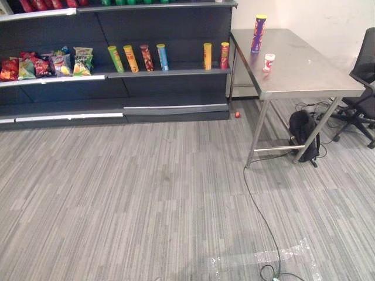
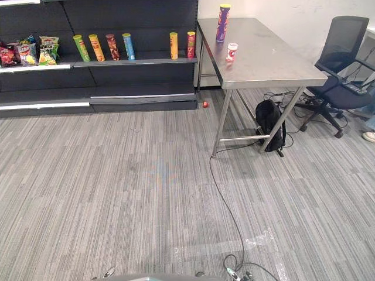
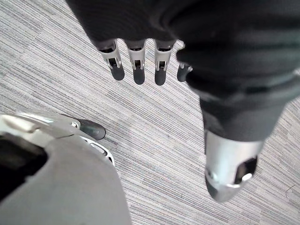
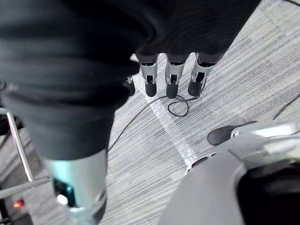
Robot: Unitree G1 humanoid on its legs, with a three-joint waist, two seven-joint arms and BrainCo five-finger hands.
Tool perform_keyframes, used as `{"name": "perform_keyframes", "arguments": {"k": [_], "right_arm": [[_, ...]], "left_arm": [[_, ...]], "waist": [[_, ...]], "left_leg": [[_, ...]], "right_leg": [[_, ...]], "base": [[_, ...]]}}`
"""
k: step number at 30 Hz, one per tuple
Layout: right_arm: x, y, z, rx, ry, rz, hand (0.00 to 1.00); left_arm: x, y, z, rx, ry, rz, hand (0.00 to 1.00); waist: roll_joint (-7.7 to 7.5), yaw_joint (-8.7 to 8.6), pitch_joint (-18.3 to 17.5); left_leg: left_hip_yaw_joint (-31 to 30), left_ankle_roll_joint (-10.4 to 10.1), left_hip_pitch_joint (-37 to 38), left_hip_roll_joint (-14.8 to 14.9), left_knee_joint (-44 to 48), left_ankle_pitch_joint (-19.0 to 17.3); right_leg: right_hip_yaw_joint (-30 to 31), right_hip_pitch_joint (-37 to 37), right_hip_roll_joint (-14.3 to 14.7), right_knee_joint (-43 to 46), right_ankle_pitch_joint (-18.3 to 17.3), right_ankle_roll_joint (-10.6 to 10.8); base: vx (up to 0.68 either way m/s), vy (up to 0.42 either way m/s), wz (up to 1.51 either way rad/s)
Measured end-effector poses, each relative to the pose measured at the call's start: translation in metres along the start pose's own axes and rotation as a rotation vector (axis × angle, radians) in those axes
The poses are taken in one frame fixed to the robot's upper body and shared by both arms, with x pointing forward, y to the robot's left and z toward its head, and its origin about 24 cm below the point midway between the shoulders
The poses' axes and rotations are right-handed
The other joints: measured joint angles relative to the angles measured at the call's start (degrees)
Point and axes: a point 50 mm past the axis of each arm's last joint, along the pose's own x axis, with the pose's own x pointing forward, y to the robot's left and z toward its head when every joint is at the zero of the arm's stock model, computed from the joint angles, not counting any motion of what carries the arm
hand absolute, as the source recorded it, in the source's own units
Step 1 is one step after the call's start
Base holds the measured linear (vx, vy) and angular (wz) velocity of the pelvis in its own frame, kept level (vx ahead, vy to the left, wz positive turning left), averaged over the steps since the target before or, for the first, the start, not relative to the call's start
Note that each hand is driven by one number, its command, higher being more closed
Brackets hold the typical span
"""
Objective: Put the gum and the chips on the shelf.
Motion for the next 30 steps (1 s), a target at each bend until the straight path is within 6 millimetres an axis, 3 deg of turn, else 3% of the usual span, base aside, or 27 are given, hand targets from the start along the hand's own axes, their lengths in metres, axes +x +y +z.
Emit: {"name": "perform_keyframes", "arguments": {"k": [4,7,8,10,11,13,15,18,19,21,22,23,25,26,27,28,29,30], "right_arm": [[0.001,0.004,0.003,0.013,-0.026,0.010,0.00],[0.004,0.012,0.012,0.007,-0.056,0.057,0.00],[0.005,0.018,0.013,0.015,-0.052,0.095,0.00],[0.005,0.019,0.016,0.009,-0.065,0.137,0.00],[0.005,0.019,0.019,0.008,-0.074,0.146,0.00],[0.005,0.020,0.020,0.030,-0.082,0.148,0.00],[0.005,0.019,0.022,0.028,-0.085,0.151,0.00],[0.005,0.016,0.026,0.022,-0.102,0.151,0.00],[0.005,0.011,0.029,0.010,-0.118,0.143,0.00],[0.005,0.008,0.031,0.001,-0.125,0.141,0.00],[0.005,0.011,0.028,0.005,-0.117,0.150,0.00],[0.005,0.012,0.027,0.002,-0.114,0.161,0.00],[0.005,0.024,0.026,-0.023,-0.120,0.202,0.00],[0.005,0.024,0.026,-0.029,-0.121,0.202,0.00],[0.004,0.026,0.021,-0.041,-0.113,0.200,0.00],[0.004,0.026,0.021,-0.035,-0.112,0.196,0.00],[0.004,0.027,0.022,-0.024,-0.119,0.192,0.00],[0.004,0.026,0.023,-0.027,-0.127,0.189,0.00]], "left_arm": [[0.000,0.000,0.002,-0.013,-0.007,0.000,0.00],[0.002,0.000,0.013,-0.051,-0.032,0.003,0.00],[0.003,0.001,0.018,-0.068,-0.051,0.006,0.00],[0.002,-0.002,0.018,-0.109,-0.054,0.009,0.00],[0.002,-0.002,0.015,-0.132,-0.046,0.016,0.00],[0.001,0.000,0.008,-0.151,-0.027,0.023,0.00],[0.000,0.001,0.005,-0.150,-0.023,0.021,0.00],[-0.001,0.000,0.003,-0.151,-0.024,0.007,0.00],[-0.002,-0.004,-0.002,-0.158,-0.016,-0.007,0.00],[-0.004,-0.005,-0.008,-0.164,-0.012,-0.012,0.00],[-0.004,-0.001,-0.011,-0.165,-0.007,-0.003,0.00],[-0.005,0.004,-0.012,-0.160,-0.010,0.008,0.00],[-0.003,0.010,-0.005,-0.140,-0.032,0.018,0.00],[-0.002,0.010,-0.002,-0.137,-0.041,0.013,0.00],[-0.001,0.011,0.000,-0.131,-0.042,0.016,0.00],[-0.001,0.012,0.001,-0.130,-0.041,0.018,0.00],[-0.001,0.013,0.001,-0.123,-0.039,0.021,0.00],[-0.001,0.014,0.001,-0.119,-0.038,0.024,0.00]], "waist": [[-0.48,-0.02,0.67],[-1.05,0.06,3.18],[-1.64,0.12,4.06],[-0.80,0.48,5.11],[-1.01,0.49,6.13],[-0.52,0.72,6.85],[-0.71,0.66,6.80],[0.37,0.32,7.33],[1.87,0.24,8.11],[2.75,0.38,8.48],[2.51,0.59,8.41],[1.41,1.43,7.94],[-0.57,1.19,7.04],[-1.41,1.10,6.72],[-2.09,1.12,6.00],[-2.41,1.55,5.75],[-2.81,1.49,5.59],[-3.24,1.21,5.61]], "left_leg": [[0.15,-1.23,-1.06,0.23,2.45,-1.18],[1.97,-2.41,-7.48,2.35,17.78,-5.71],[2.35,-2.35,-11.89,3.63,26.65,-5.85],[2.16,-2.81,-17.17,6.87,39.18,-5.46],[1.59,-4.10,-20.36,8.47,45.94,-5.56],[1.47,-3.15,-21.04,8.57,44.61,-8.12],[1.28,-3.00,-21.70,7.84,36.60,-7.85],[-3.21,-4.38,-23.30,7.83,19.32,-1.86],[-6.04,-5.23,-24.38,10.20,15.25,-0.28],[-6.36,-5.61,-24.56,11.89,16.17,0.40],[-5.08,-5.22,-24.54,11.08,20.52,3.50],[-4.21,-4.76,-24.68,9.38,23.03,3.08],[-3.05,-1.71,-26.62,6.55,28.21,-1.68],[-2.86,-0.95,-26.50,5.33,29.16,-3.27],[-2.18,-0.26,-25.76,3.14,29.24,-4.63],[-1.35,0.07,-24.80,2.35,28.49,-4.97],[-0.13,0.97,-22.22,0.83,26.40,-5.57],[0.50,1.30,-19.29,-0.60,24.21,-5.76]], "right_leg": [[-0.03,-0.37,-0.16,0.54,-0.21,-0.25],[0.00,-1.66,-0.64,4.19,-3.35,-1.04],[0.02,-1.81,-0.82,4.78,-3.84,-1.21],[0.39,-1.25,0.13,5.57,-4.42,-1.93],[1.09,-0.09,0.36,6.14,-4.99,-2.48],[2.37,0.71,-0.52,6.70,-5.65,-2.42],[3.52,0.98,-2.13,6.71,-6.04,-1.82],[4.87,1.41,-4.47,6.59,-7.24,0.07],[5.55,2.91,-4.69,6.50,-8.62,2.15],[6.54,4.42,-4.82,6.59,-9.81,3.82],[8.05,6.08,-6.87,6.70,-11.44,4.74],[8.95,6.38,-8.69,7.00,-12.28,4.82],[10.36,2.92,-11.65,15.56,-12.45,4.09],[11.14,1.05,-12.70,19.56,-11.67,5.08],[12.53,-1.37,-14.30,24.36,-10.18,6.24],[13.55,-2.74,-15.09,27.19,-9.50,5.71],[13.94,-4.91,-16.76,33.15,-6.60,4.72],[13.76,-7.78,-18.32,39.19,-1.30,4.48]], "base": [[0.00,-0.008,0.00],[-0.06,-0.045,0.06],[-0.07,-0.073,0.05],[-0.01,-0.039,-0.05],[0.04,0.043,-0.24],[0.08,0.074,-0.32],[0.11,0.112,-0.26],[0.20,0.289,-0.20],[0.22,0.354,-0.16],[0.30,0.427,-0.24],[0.35,0.452,-0.48],[0.37,0.384,-0.50],[0.40,0.336,-0.13],[0.42,0.375,0.19],[0.35,0.324,0.06],[0.34,0.263,-0.06],[0.34,0.198,-0.19],[0.32,0.183,-0.14]]}}
